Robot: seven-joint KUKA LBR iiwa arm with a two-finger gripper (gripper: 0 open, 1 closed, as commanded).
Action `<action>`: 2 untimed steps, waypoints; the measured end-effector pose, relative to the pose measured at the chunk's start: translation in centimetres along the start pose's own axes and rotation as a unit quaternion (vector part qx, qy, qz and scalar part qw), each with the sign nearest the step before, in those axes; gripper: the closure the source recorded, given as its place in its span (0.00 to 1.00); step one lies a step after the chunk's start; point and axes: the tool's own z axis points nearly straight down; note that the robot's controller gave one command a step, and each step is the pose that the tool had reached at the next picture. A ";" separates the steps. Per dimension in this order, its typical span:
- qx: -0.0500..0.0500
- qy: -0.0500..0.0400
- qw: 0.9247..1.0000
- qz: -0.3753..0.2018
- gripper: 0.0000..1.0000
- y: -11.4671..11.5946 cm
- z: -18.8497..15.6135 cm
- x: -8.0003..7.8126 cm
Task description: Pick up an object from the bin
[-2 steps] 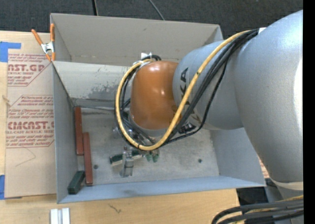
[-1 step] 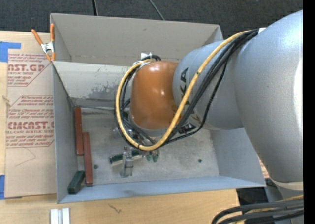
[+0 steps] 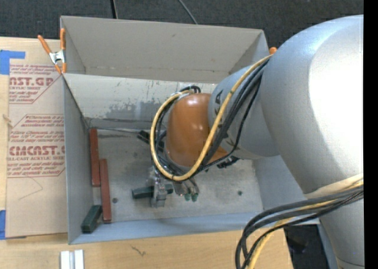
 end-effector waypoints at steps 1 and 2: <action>0.000 0.000 1.000 0.000 1.00 0.0 0.0 0.0; -0.001 -0.004 1.000 0.030 1.00 -1.7 -17.4 -0.3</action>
Offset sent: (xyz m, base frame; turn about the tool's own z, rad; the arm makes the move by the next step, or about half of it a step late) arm 0.0029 -0.0178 0.1715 0.0612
